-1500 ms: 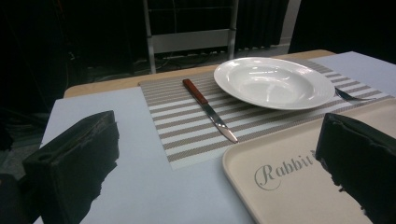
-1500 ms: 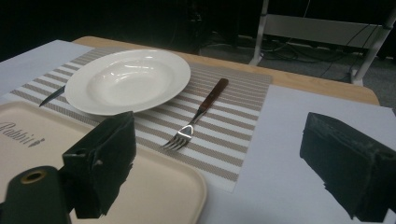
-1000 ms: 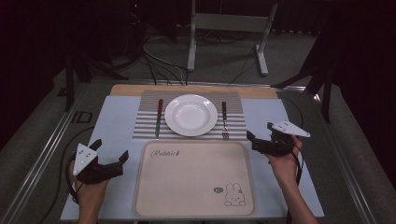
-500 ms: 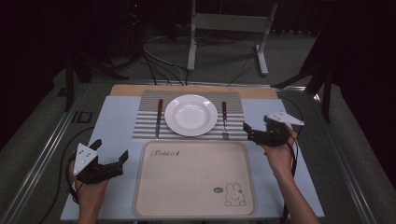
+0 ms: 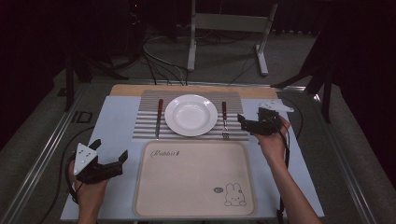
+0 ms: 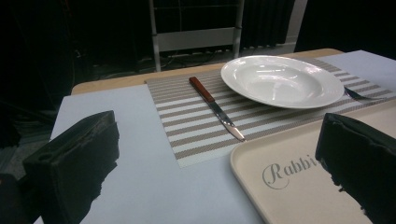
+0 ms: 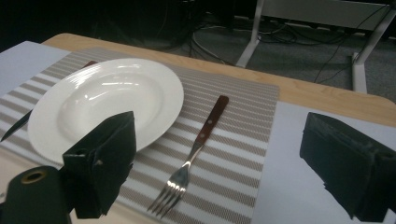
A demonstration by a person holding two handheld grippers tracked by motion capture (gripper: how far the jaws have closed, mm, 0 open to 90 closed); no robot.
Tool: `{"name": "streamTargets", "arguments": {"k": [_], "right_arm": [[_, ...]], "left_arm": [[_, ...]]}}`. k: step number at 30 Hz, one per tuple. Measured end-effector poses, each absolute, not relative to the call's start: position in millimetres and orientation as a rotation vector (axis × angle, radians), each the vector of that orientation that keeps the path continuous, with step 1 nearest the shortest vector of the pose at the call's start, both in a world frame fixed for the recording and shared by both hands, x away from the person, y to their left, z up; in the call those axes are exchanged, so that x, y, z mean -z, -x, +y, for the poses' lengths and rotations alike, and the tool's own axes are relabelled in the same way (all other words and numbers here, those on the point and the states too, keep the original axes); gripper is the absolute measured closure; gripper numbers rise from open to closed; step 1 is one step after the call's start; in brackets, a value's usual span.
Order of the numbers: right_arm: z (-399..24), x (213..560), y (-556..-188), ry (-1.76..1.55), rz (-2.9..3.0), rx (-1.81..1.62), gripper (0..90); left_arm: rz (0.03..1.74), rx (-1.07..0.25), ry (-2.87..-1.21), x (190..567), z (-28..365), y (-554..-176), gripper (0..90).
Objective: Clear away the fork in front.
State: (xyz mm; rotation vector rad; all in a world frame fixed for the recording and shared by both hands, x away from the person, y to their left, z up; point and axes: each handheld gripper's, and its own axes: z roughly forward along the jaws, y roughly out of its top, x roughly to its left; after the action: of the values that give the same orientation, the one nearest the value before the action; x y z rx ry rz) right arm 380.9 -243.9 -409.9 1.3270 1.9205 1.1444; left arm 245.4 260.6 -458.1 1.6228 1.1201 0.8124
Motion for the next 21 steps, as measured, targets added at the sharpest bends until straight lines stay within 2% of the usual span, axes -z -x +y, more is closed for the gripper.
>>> {"name": "streamTargets", "arguments": {"k": [21], "right_arm": [[-236.5,394.7,-428.4,-1.361,1.928,-1.06,10.9]], "left_arm": [[1.124,-0.817,-1.62,458.3,262.0,-245.5,0.3]]}}
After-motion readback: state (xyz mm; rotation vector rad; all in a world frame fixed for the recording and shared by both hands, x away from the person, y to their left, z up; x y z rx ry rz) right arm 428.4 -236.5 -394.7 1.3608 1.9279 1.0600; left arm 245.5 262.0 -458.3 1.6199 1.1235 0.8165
